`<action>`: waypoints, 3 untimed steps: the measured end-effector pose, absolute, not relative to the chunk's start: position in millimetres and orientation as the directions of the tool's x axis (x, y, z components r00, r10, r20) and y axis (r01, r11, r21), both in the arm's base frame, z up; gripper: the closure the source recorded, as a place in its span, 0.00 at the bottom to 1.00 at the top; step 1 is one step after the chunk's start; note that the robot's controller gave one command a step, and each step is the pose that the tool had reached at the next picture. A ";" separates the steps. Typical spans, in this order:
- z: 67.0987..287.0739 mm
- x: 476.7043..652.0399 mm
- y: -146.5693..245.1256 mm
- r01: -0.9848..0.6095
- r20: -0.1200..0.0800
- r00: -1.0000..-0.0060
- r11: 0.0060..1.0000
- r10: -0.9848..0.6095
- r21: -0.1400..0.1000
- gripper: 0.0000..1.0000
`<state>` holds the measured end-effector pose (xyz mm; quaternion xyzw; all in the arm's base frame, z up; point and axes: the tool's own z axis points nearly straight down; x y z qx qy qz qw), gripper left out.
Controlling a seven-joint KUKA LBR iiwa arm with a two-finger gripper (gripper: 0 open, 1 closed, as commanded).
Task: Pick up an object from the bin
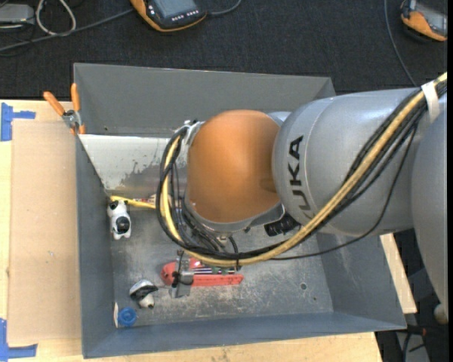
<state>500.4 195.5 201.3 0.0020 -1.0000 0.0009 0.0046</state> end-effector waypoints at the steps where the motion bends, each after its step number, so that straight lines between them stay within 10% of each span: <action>1: 205.8 502.1 194.2 0.002 0.002 -1.000 1.000 0.002 0.000 0.00; 2: 139.1 478.8 152.6 -0.054 0.003 -0.999 0.999 -0.054 0.000 0.00; 3: 138.8 484.4 129.6 0.126 0.001 -0.992 0.992 0.126 0.002 0.00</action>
Offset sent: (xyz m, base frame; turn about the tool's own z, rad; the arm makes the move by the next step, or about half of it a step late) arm -0.0275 -0.0539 -0.0784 -0.0600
